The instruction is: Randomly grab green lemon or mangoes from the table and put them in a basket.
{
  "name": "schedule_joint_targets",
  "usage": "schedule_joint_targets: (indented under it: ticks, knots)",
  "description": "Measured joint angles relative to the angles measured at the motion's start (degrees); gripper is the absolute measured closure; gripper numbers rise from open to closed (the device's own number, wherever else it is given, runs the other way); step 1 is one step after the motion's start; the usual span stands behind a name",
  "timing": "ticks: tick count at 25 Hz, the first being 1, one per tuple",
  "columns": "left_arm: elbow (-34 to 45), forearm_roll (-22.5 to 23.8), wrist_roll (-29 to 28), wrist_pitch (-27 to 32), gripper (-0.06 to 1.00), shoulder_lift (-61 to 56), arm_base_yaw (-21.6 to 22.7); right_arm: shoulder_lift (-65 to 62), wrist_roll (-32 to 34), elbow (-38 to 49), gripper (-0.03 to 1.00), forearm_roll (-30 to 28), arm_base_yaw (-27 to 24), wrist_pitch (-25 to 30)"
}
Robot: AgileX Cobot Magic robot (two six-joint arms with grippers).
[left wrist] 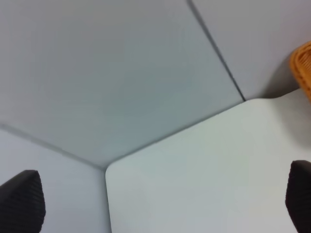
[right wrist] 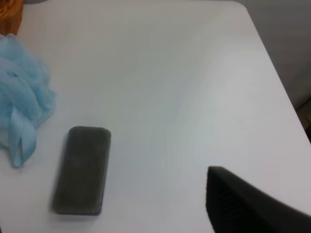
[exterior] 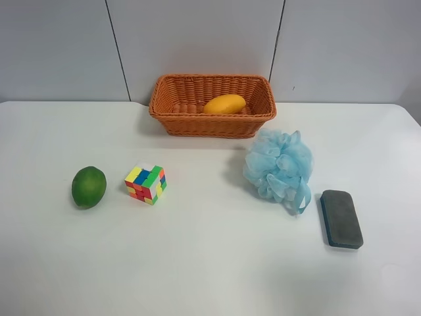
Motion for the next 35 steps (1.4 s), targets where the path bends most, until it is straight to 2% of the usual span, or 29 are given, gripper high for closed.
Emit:
schedule_joint_targets:
  ticks: [6, 9, 13, 15, 19, 23, 29, 35]
  knots:
    - [15.69, 1.83, -5.98, 0.0, -0.05, -18.14, 1.43, 0.0, 0.0, 0.0, 0.15, 0.0, 0.0, 0.0]
    - [23.33, 1.78, -6.96, 0.0, -0.05, -27.14, 7.08, 0.0, 0.0, 0.0, 0.15, 0.0, 0.0, 0.0]
    - [30.58, -1.33, -6.84, 0.06, -0.05, -39.15, 17.4, 0.0, 0.0, 0.0, 0.15, 0.0, 0.0, 0.0]
    - [33.99, -3.67, -6.79, 0.13, -0.05, -44.47, 22.0, 0.0, 0.0, 0.0, 0.15, 0.0, 0.0, 0.0]
    - [40.66, -11.36, -6.79, 0.13, -0.05, -53.77, 27.15, 0.0, 0.0, 0.0, 0.15, 0.0, 0.0, 0.0]
    - [49.12, -19.5, -7.8, 0.13, -0.05, -61.09, 27.76, 0.0, 0.0, 0.0, 0.15, 0.0, 0.0, 0.0]
    - [62.46, -28.12, -9.07, -0.97, -0.05, -71.15, 27.76, 0.0, 0.0, 0.0, 0.15, 0.0, 0.0, 0.0]
    - [71.05, -31.7, -8.36, -3.84, -0.05, -75.83, 27.76, 0.0, 0.0, 0.0, 0.15, 0.0, 0.0, 0.0]
